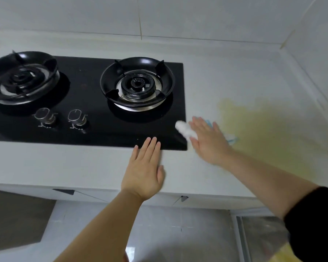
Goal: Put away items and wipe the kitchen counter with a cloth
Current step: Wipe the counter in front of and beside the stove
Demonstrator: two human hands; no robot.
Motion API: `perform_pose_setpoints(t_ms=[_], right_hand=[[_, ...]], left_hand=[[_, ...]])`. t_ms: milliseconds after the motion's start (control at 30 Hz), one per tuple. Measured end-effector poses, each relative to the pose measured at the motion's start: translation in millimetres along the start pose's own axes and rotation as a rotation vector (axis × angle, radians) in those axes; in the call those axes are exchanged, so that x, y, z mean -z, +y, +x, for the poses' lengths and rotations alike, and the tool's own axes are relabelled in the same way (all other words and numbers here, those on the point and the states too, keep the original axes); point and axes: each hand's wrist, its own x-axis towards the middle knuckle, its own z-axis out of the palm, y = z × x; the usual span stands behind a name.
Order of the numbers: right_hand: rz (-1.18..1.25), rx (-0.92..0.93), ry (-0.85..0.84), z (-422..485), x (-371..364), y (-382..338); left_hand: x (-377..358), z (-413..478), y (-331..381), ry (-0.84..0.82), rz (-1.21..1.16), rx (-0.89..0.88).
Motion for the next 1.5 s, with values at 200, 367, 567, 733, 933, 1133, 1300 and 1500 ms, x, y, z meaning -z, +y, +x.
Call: perform_pose_setpoints(t_ms=[200, 367, 567, 733, 933, 1133, 1300, 1500], right_hand=[[0.113, -0.210, 0.031, 97, 10, -3], [0.091, -0.069, 0.032, 13, -6, -20], [0.116, 0.199, -0.046, -84, -8, -14], [0.696, -0.198, 0.278, -48, 13, -32], [0.302, -0.262, 0.167, 73, 27, -65], [0.098, 0.179, 0.105, 42, 3, -81], [0.156, 0.474, -0.009, -7, 1, -35], [0.057, -0.023, 0.121, 56, -1, -88]], left_hand=[[0, 1, -1, 0.027, 0.007, 0.009], [0, 0, 1, 0.011, 0.018, 0.005], [5, -1, 3, -0.007, 0.005, 0.042], [7, -5, 5, 0.083, -0.035, 0.170], [3, -6, 3, 0.184, -0.097, 0.406], [-2, -6, 1, 0.239, -0.112, 0.485], [-2, -7, 2, 0.243, -0.135, 0.519], [0, -5, 3, 0.305, -0.225, 0.520]])
